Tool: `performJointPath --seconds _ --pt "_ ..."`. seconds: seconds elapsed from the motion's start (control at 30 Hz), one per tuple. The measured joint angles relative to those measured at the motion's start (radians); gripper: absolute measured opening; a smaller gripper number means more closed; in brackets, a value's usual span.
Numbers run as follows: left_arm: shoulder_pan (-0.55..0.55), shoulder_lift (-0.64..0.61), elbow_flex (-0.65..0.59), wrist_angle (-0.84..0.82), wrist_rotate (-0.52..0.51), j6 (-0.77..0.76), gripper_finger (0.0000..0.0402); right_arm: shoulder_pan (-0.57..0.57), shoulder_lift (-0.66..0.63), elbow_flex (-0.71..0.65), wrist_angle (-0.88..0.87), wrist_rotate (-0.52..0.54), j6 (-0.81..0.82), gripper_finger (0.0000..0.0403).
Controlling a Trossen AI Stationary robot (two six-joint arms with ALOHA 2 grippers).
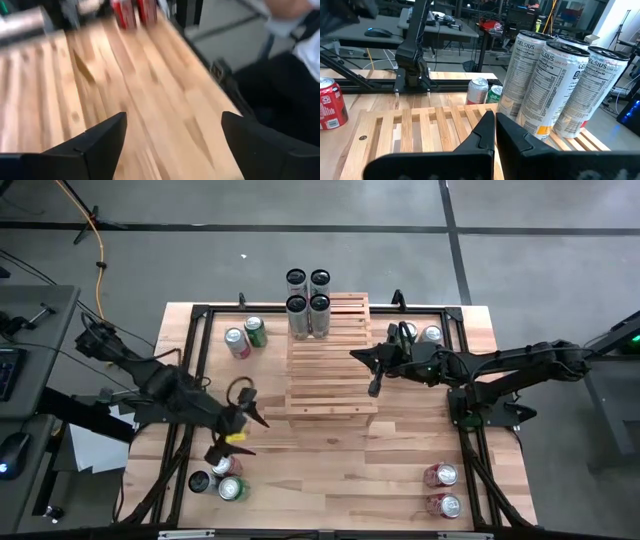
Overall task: Place canned beverage on shelf
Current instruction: Put the white pink soda can aligned with the other white pink soda cans on the shelf
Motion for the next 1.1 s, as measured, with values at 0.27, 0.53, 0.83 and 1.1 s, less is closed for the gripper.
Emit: performJointPath --seconds 0.27,0.53,0.83,1.1 --pt "-0.083 0.174 0.243 -0.465 0.11 -0.417 0.0321 0.0 0.0 0.0 -0.002 0.0 0.0 0.0" --pt "-0.235 0.275 0.341 -0.555 0.202 -0.882 0.0321 0.0 0.0 0.0 -0.007 0.0 0.021 0.0" --pt "-0.373 0.389 0.34 -0.664 0.291 -1.402 0.0321 0.0 0.0 0.0 -0.014 0.0 0.021 0.0" --pt "-0.4 0.443 0.339 -0.778 0.276 -1.515 0.0321 -0.001 0.0 0.0 -0.005 0.0 0.003 0.0"
